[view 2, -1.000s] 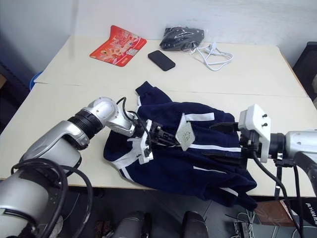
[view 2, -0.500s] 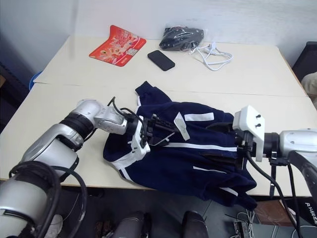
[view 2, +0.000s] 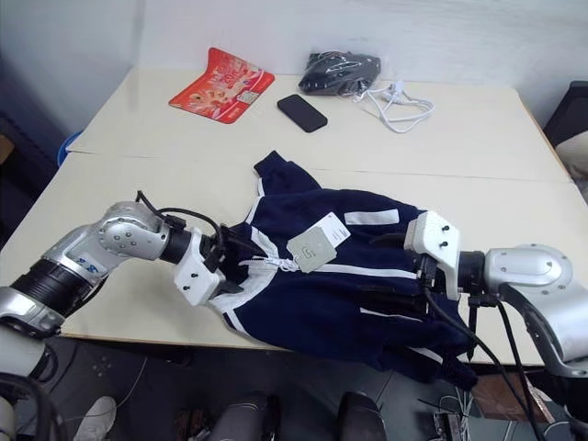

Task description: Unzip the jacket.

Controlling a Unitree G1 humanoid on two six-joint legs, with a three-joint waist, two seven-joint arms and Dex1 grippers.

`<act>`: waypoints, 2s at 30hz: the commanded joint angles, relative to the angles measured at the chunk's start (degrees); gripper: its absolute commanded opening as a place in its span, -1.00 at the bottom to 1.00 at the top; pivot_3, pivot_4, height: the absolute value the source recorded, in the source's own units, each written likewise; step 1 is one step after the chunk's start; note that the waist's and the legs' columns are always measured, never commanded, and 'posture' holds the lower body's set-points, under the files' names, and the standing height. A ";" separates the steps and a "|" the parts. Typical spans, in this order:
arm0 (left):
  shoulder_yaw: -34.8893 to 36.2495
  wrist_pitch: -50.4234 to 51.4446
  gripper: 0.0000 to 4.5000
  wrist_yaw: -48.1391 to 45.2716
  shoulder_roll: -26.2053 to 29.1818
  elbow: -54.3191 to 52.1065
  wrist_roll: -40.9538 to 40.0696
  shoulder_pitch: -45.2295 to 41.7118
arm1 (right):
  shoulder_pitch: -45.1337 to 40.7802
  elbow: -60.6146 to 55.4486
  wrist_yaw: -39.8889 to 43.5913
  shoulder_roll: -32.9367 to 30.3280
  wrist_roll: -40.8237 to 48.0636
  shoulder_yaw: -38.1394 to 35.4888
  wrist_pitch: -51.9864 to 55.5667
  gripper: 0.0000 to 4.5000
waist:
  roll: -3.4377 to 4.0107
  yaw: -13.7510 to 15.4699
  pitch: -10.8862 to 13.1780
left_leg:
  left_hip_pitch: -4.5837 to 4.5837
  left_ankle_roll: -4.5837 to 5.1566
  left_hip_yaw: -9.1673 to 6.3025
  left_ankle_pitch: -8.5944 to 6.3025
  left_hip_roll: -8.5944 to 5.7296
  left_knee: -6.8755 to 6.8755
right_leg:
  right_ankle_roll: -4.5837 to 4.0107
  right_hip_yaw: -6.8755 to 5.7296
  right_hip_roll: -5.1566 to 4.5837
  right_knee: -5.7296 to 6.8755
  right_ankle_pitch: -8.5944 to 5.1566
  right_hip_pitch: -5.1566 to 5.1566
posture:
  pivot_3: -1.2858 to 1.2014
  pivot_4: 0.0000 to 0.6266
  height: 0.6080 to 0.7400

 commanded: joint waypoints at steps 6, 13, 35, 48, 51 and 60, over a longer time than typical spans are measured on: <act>17.76 45.04 0.99 -10.71 -0.29 -8.98 -29.17 5.63 | -0.39 -0.21 -5.42 4.64 -11.58 4.29 -11.33 1.00 | 0.00 -0.71 0.00 | 0.00 0.00 0.07 0.00 0.04 -0.08 | 0.00 0.05 0.00 0.05 0.00 -0.12 | 0.03 -0.52 1.00; 25.01 65.79 0.99 -15.75 -0.97 -12.38 -35.11 5.32 | -5.51 11.83 -13.45 10.07 -32.62 14.37 -31.36 1.00 | 0.00 -1.67 0.00 | 0.02 -0.03 0.12 0.02 0.05 -0.10 | 0.00 0.10 0.00 0.10 0.00 -0.15 | 0.03 -0.52 1.00; 28.61 63.54 0.99 -15.62 -6.37 -16.64 -26.29 9.17 | -25.18 41.69 -24.51 21.58 -59.79 29.89 -65.92 1.00 | 0.01 -3.63 -0.01 | 0.06 -0.11 0.09 0.06 0.11 -0.24 | -0.01 0.10 0.04 0.11 -0.01 -0.20 | 0.03 -0.52 1.00; 29.14 62.11 1.00 -16.48 -6.79 -15.51 -24.16 9.64 | -24.65 44.34 -30.27 25.57 -61.69 28.23 -64.57 -0.04 | 0.02 -3.35 -0.01 | 0.08 -0.13 0.08 0.08 0.11 -0.24 | -0.02 0.14 0.07 0.11 -0.01 -0.18 | 0.03 -0.52 1.00; 28.94 61.86 1.00 -16.59 -7.24 -15.12 -23.84 9.48 | -24.37 43.64 -32.19 25.93 -62.53 28.01 -64.81 -0.18 | 0.02 -3.35 -0.01 | 0.07 -0.13 0.09 0.08 0.11 -0.24 | -0.02 0.15 0.07 0.11 -0.01 -0.18 | 0.03 -0.52 1.00; 28.75 60.30 1.00 -17.26 -8.45 -13.08 -22.26 9.12 | -25.49 45.30 -36.44 26.90 -65.46 29.14 -66.71 -0.35 | 0.02 -3.44 -0.01 | 0.07 -0.14 0.10 0.08 0.11 -0.25 | -0.02 0.14 0.07 0.11 -0.01 -0.19 | 0.03 -0.52 1.00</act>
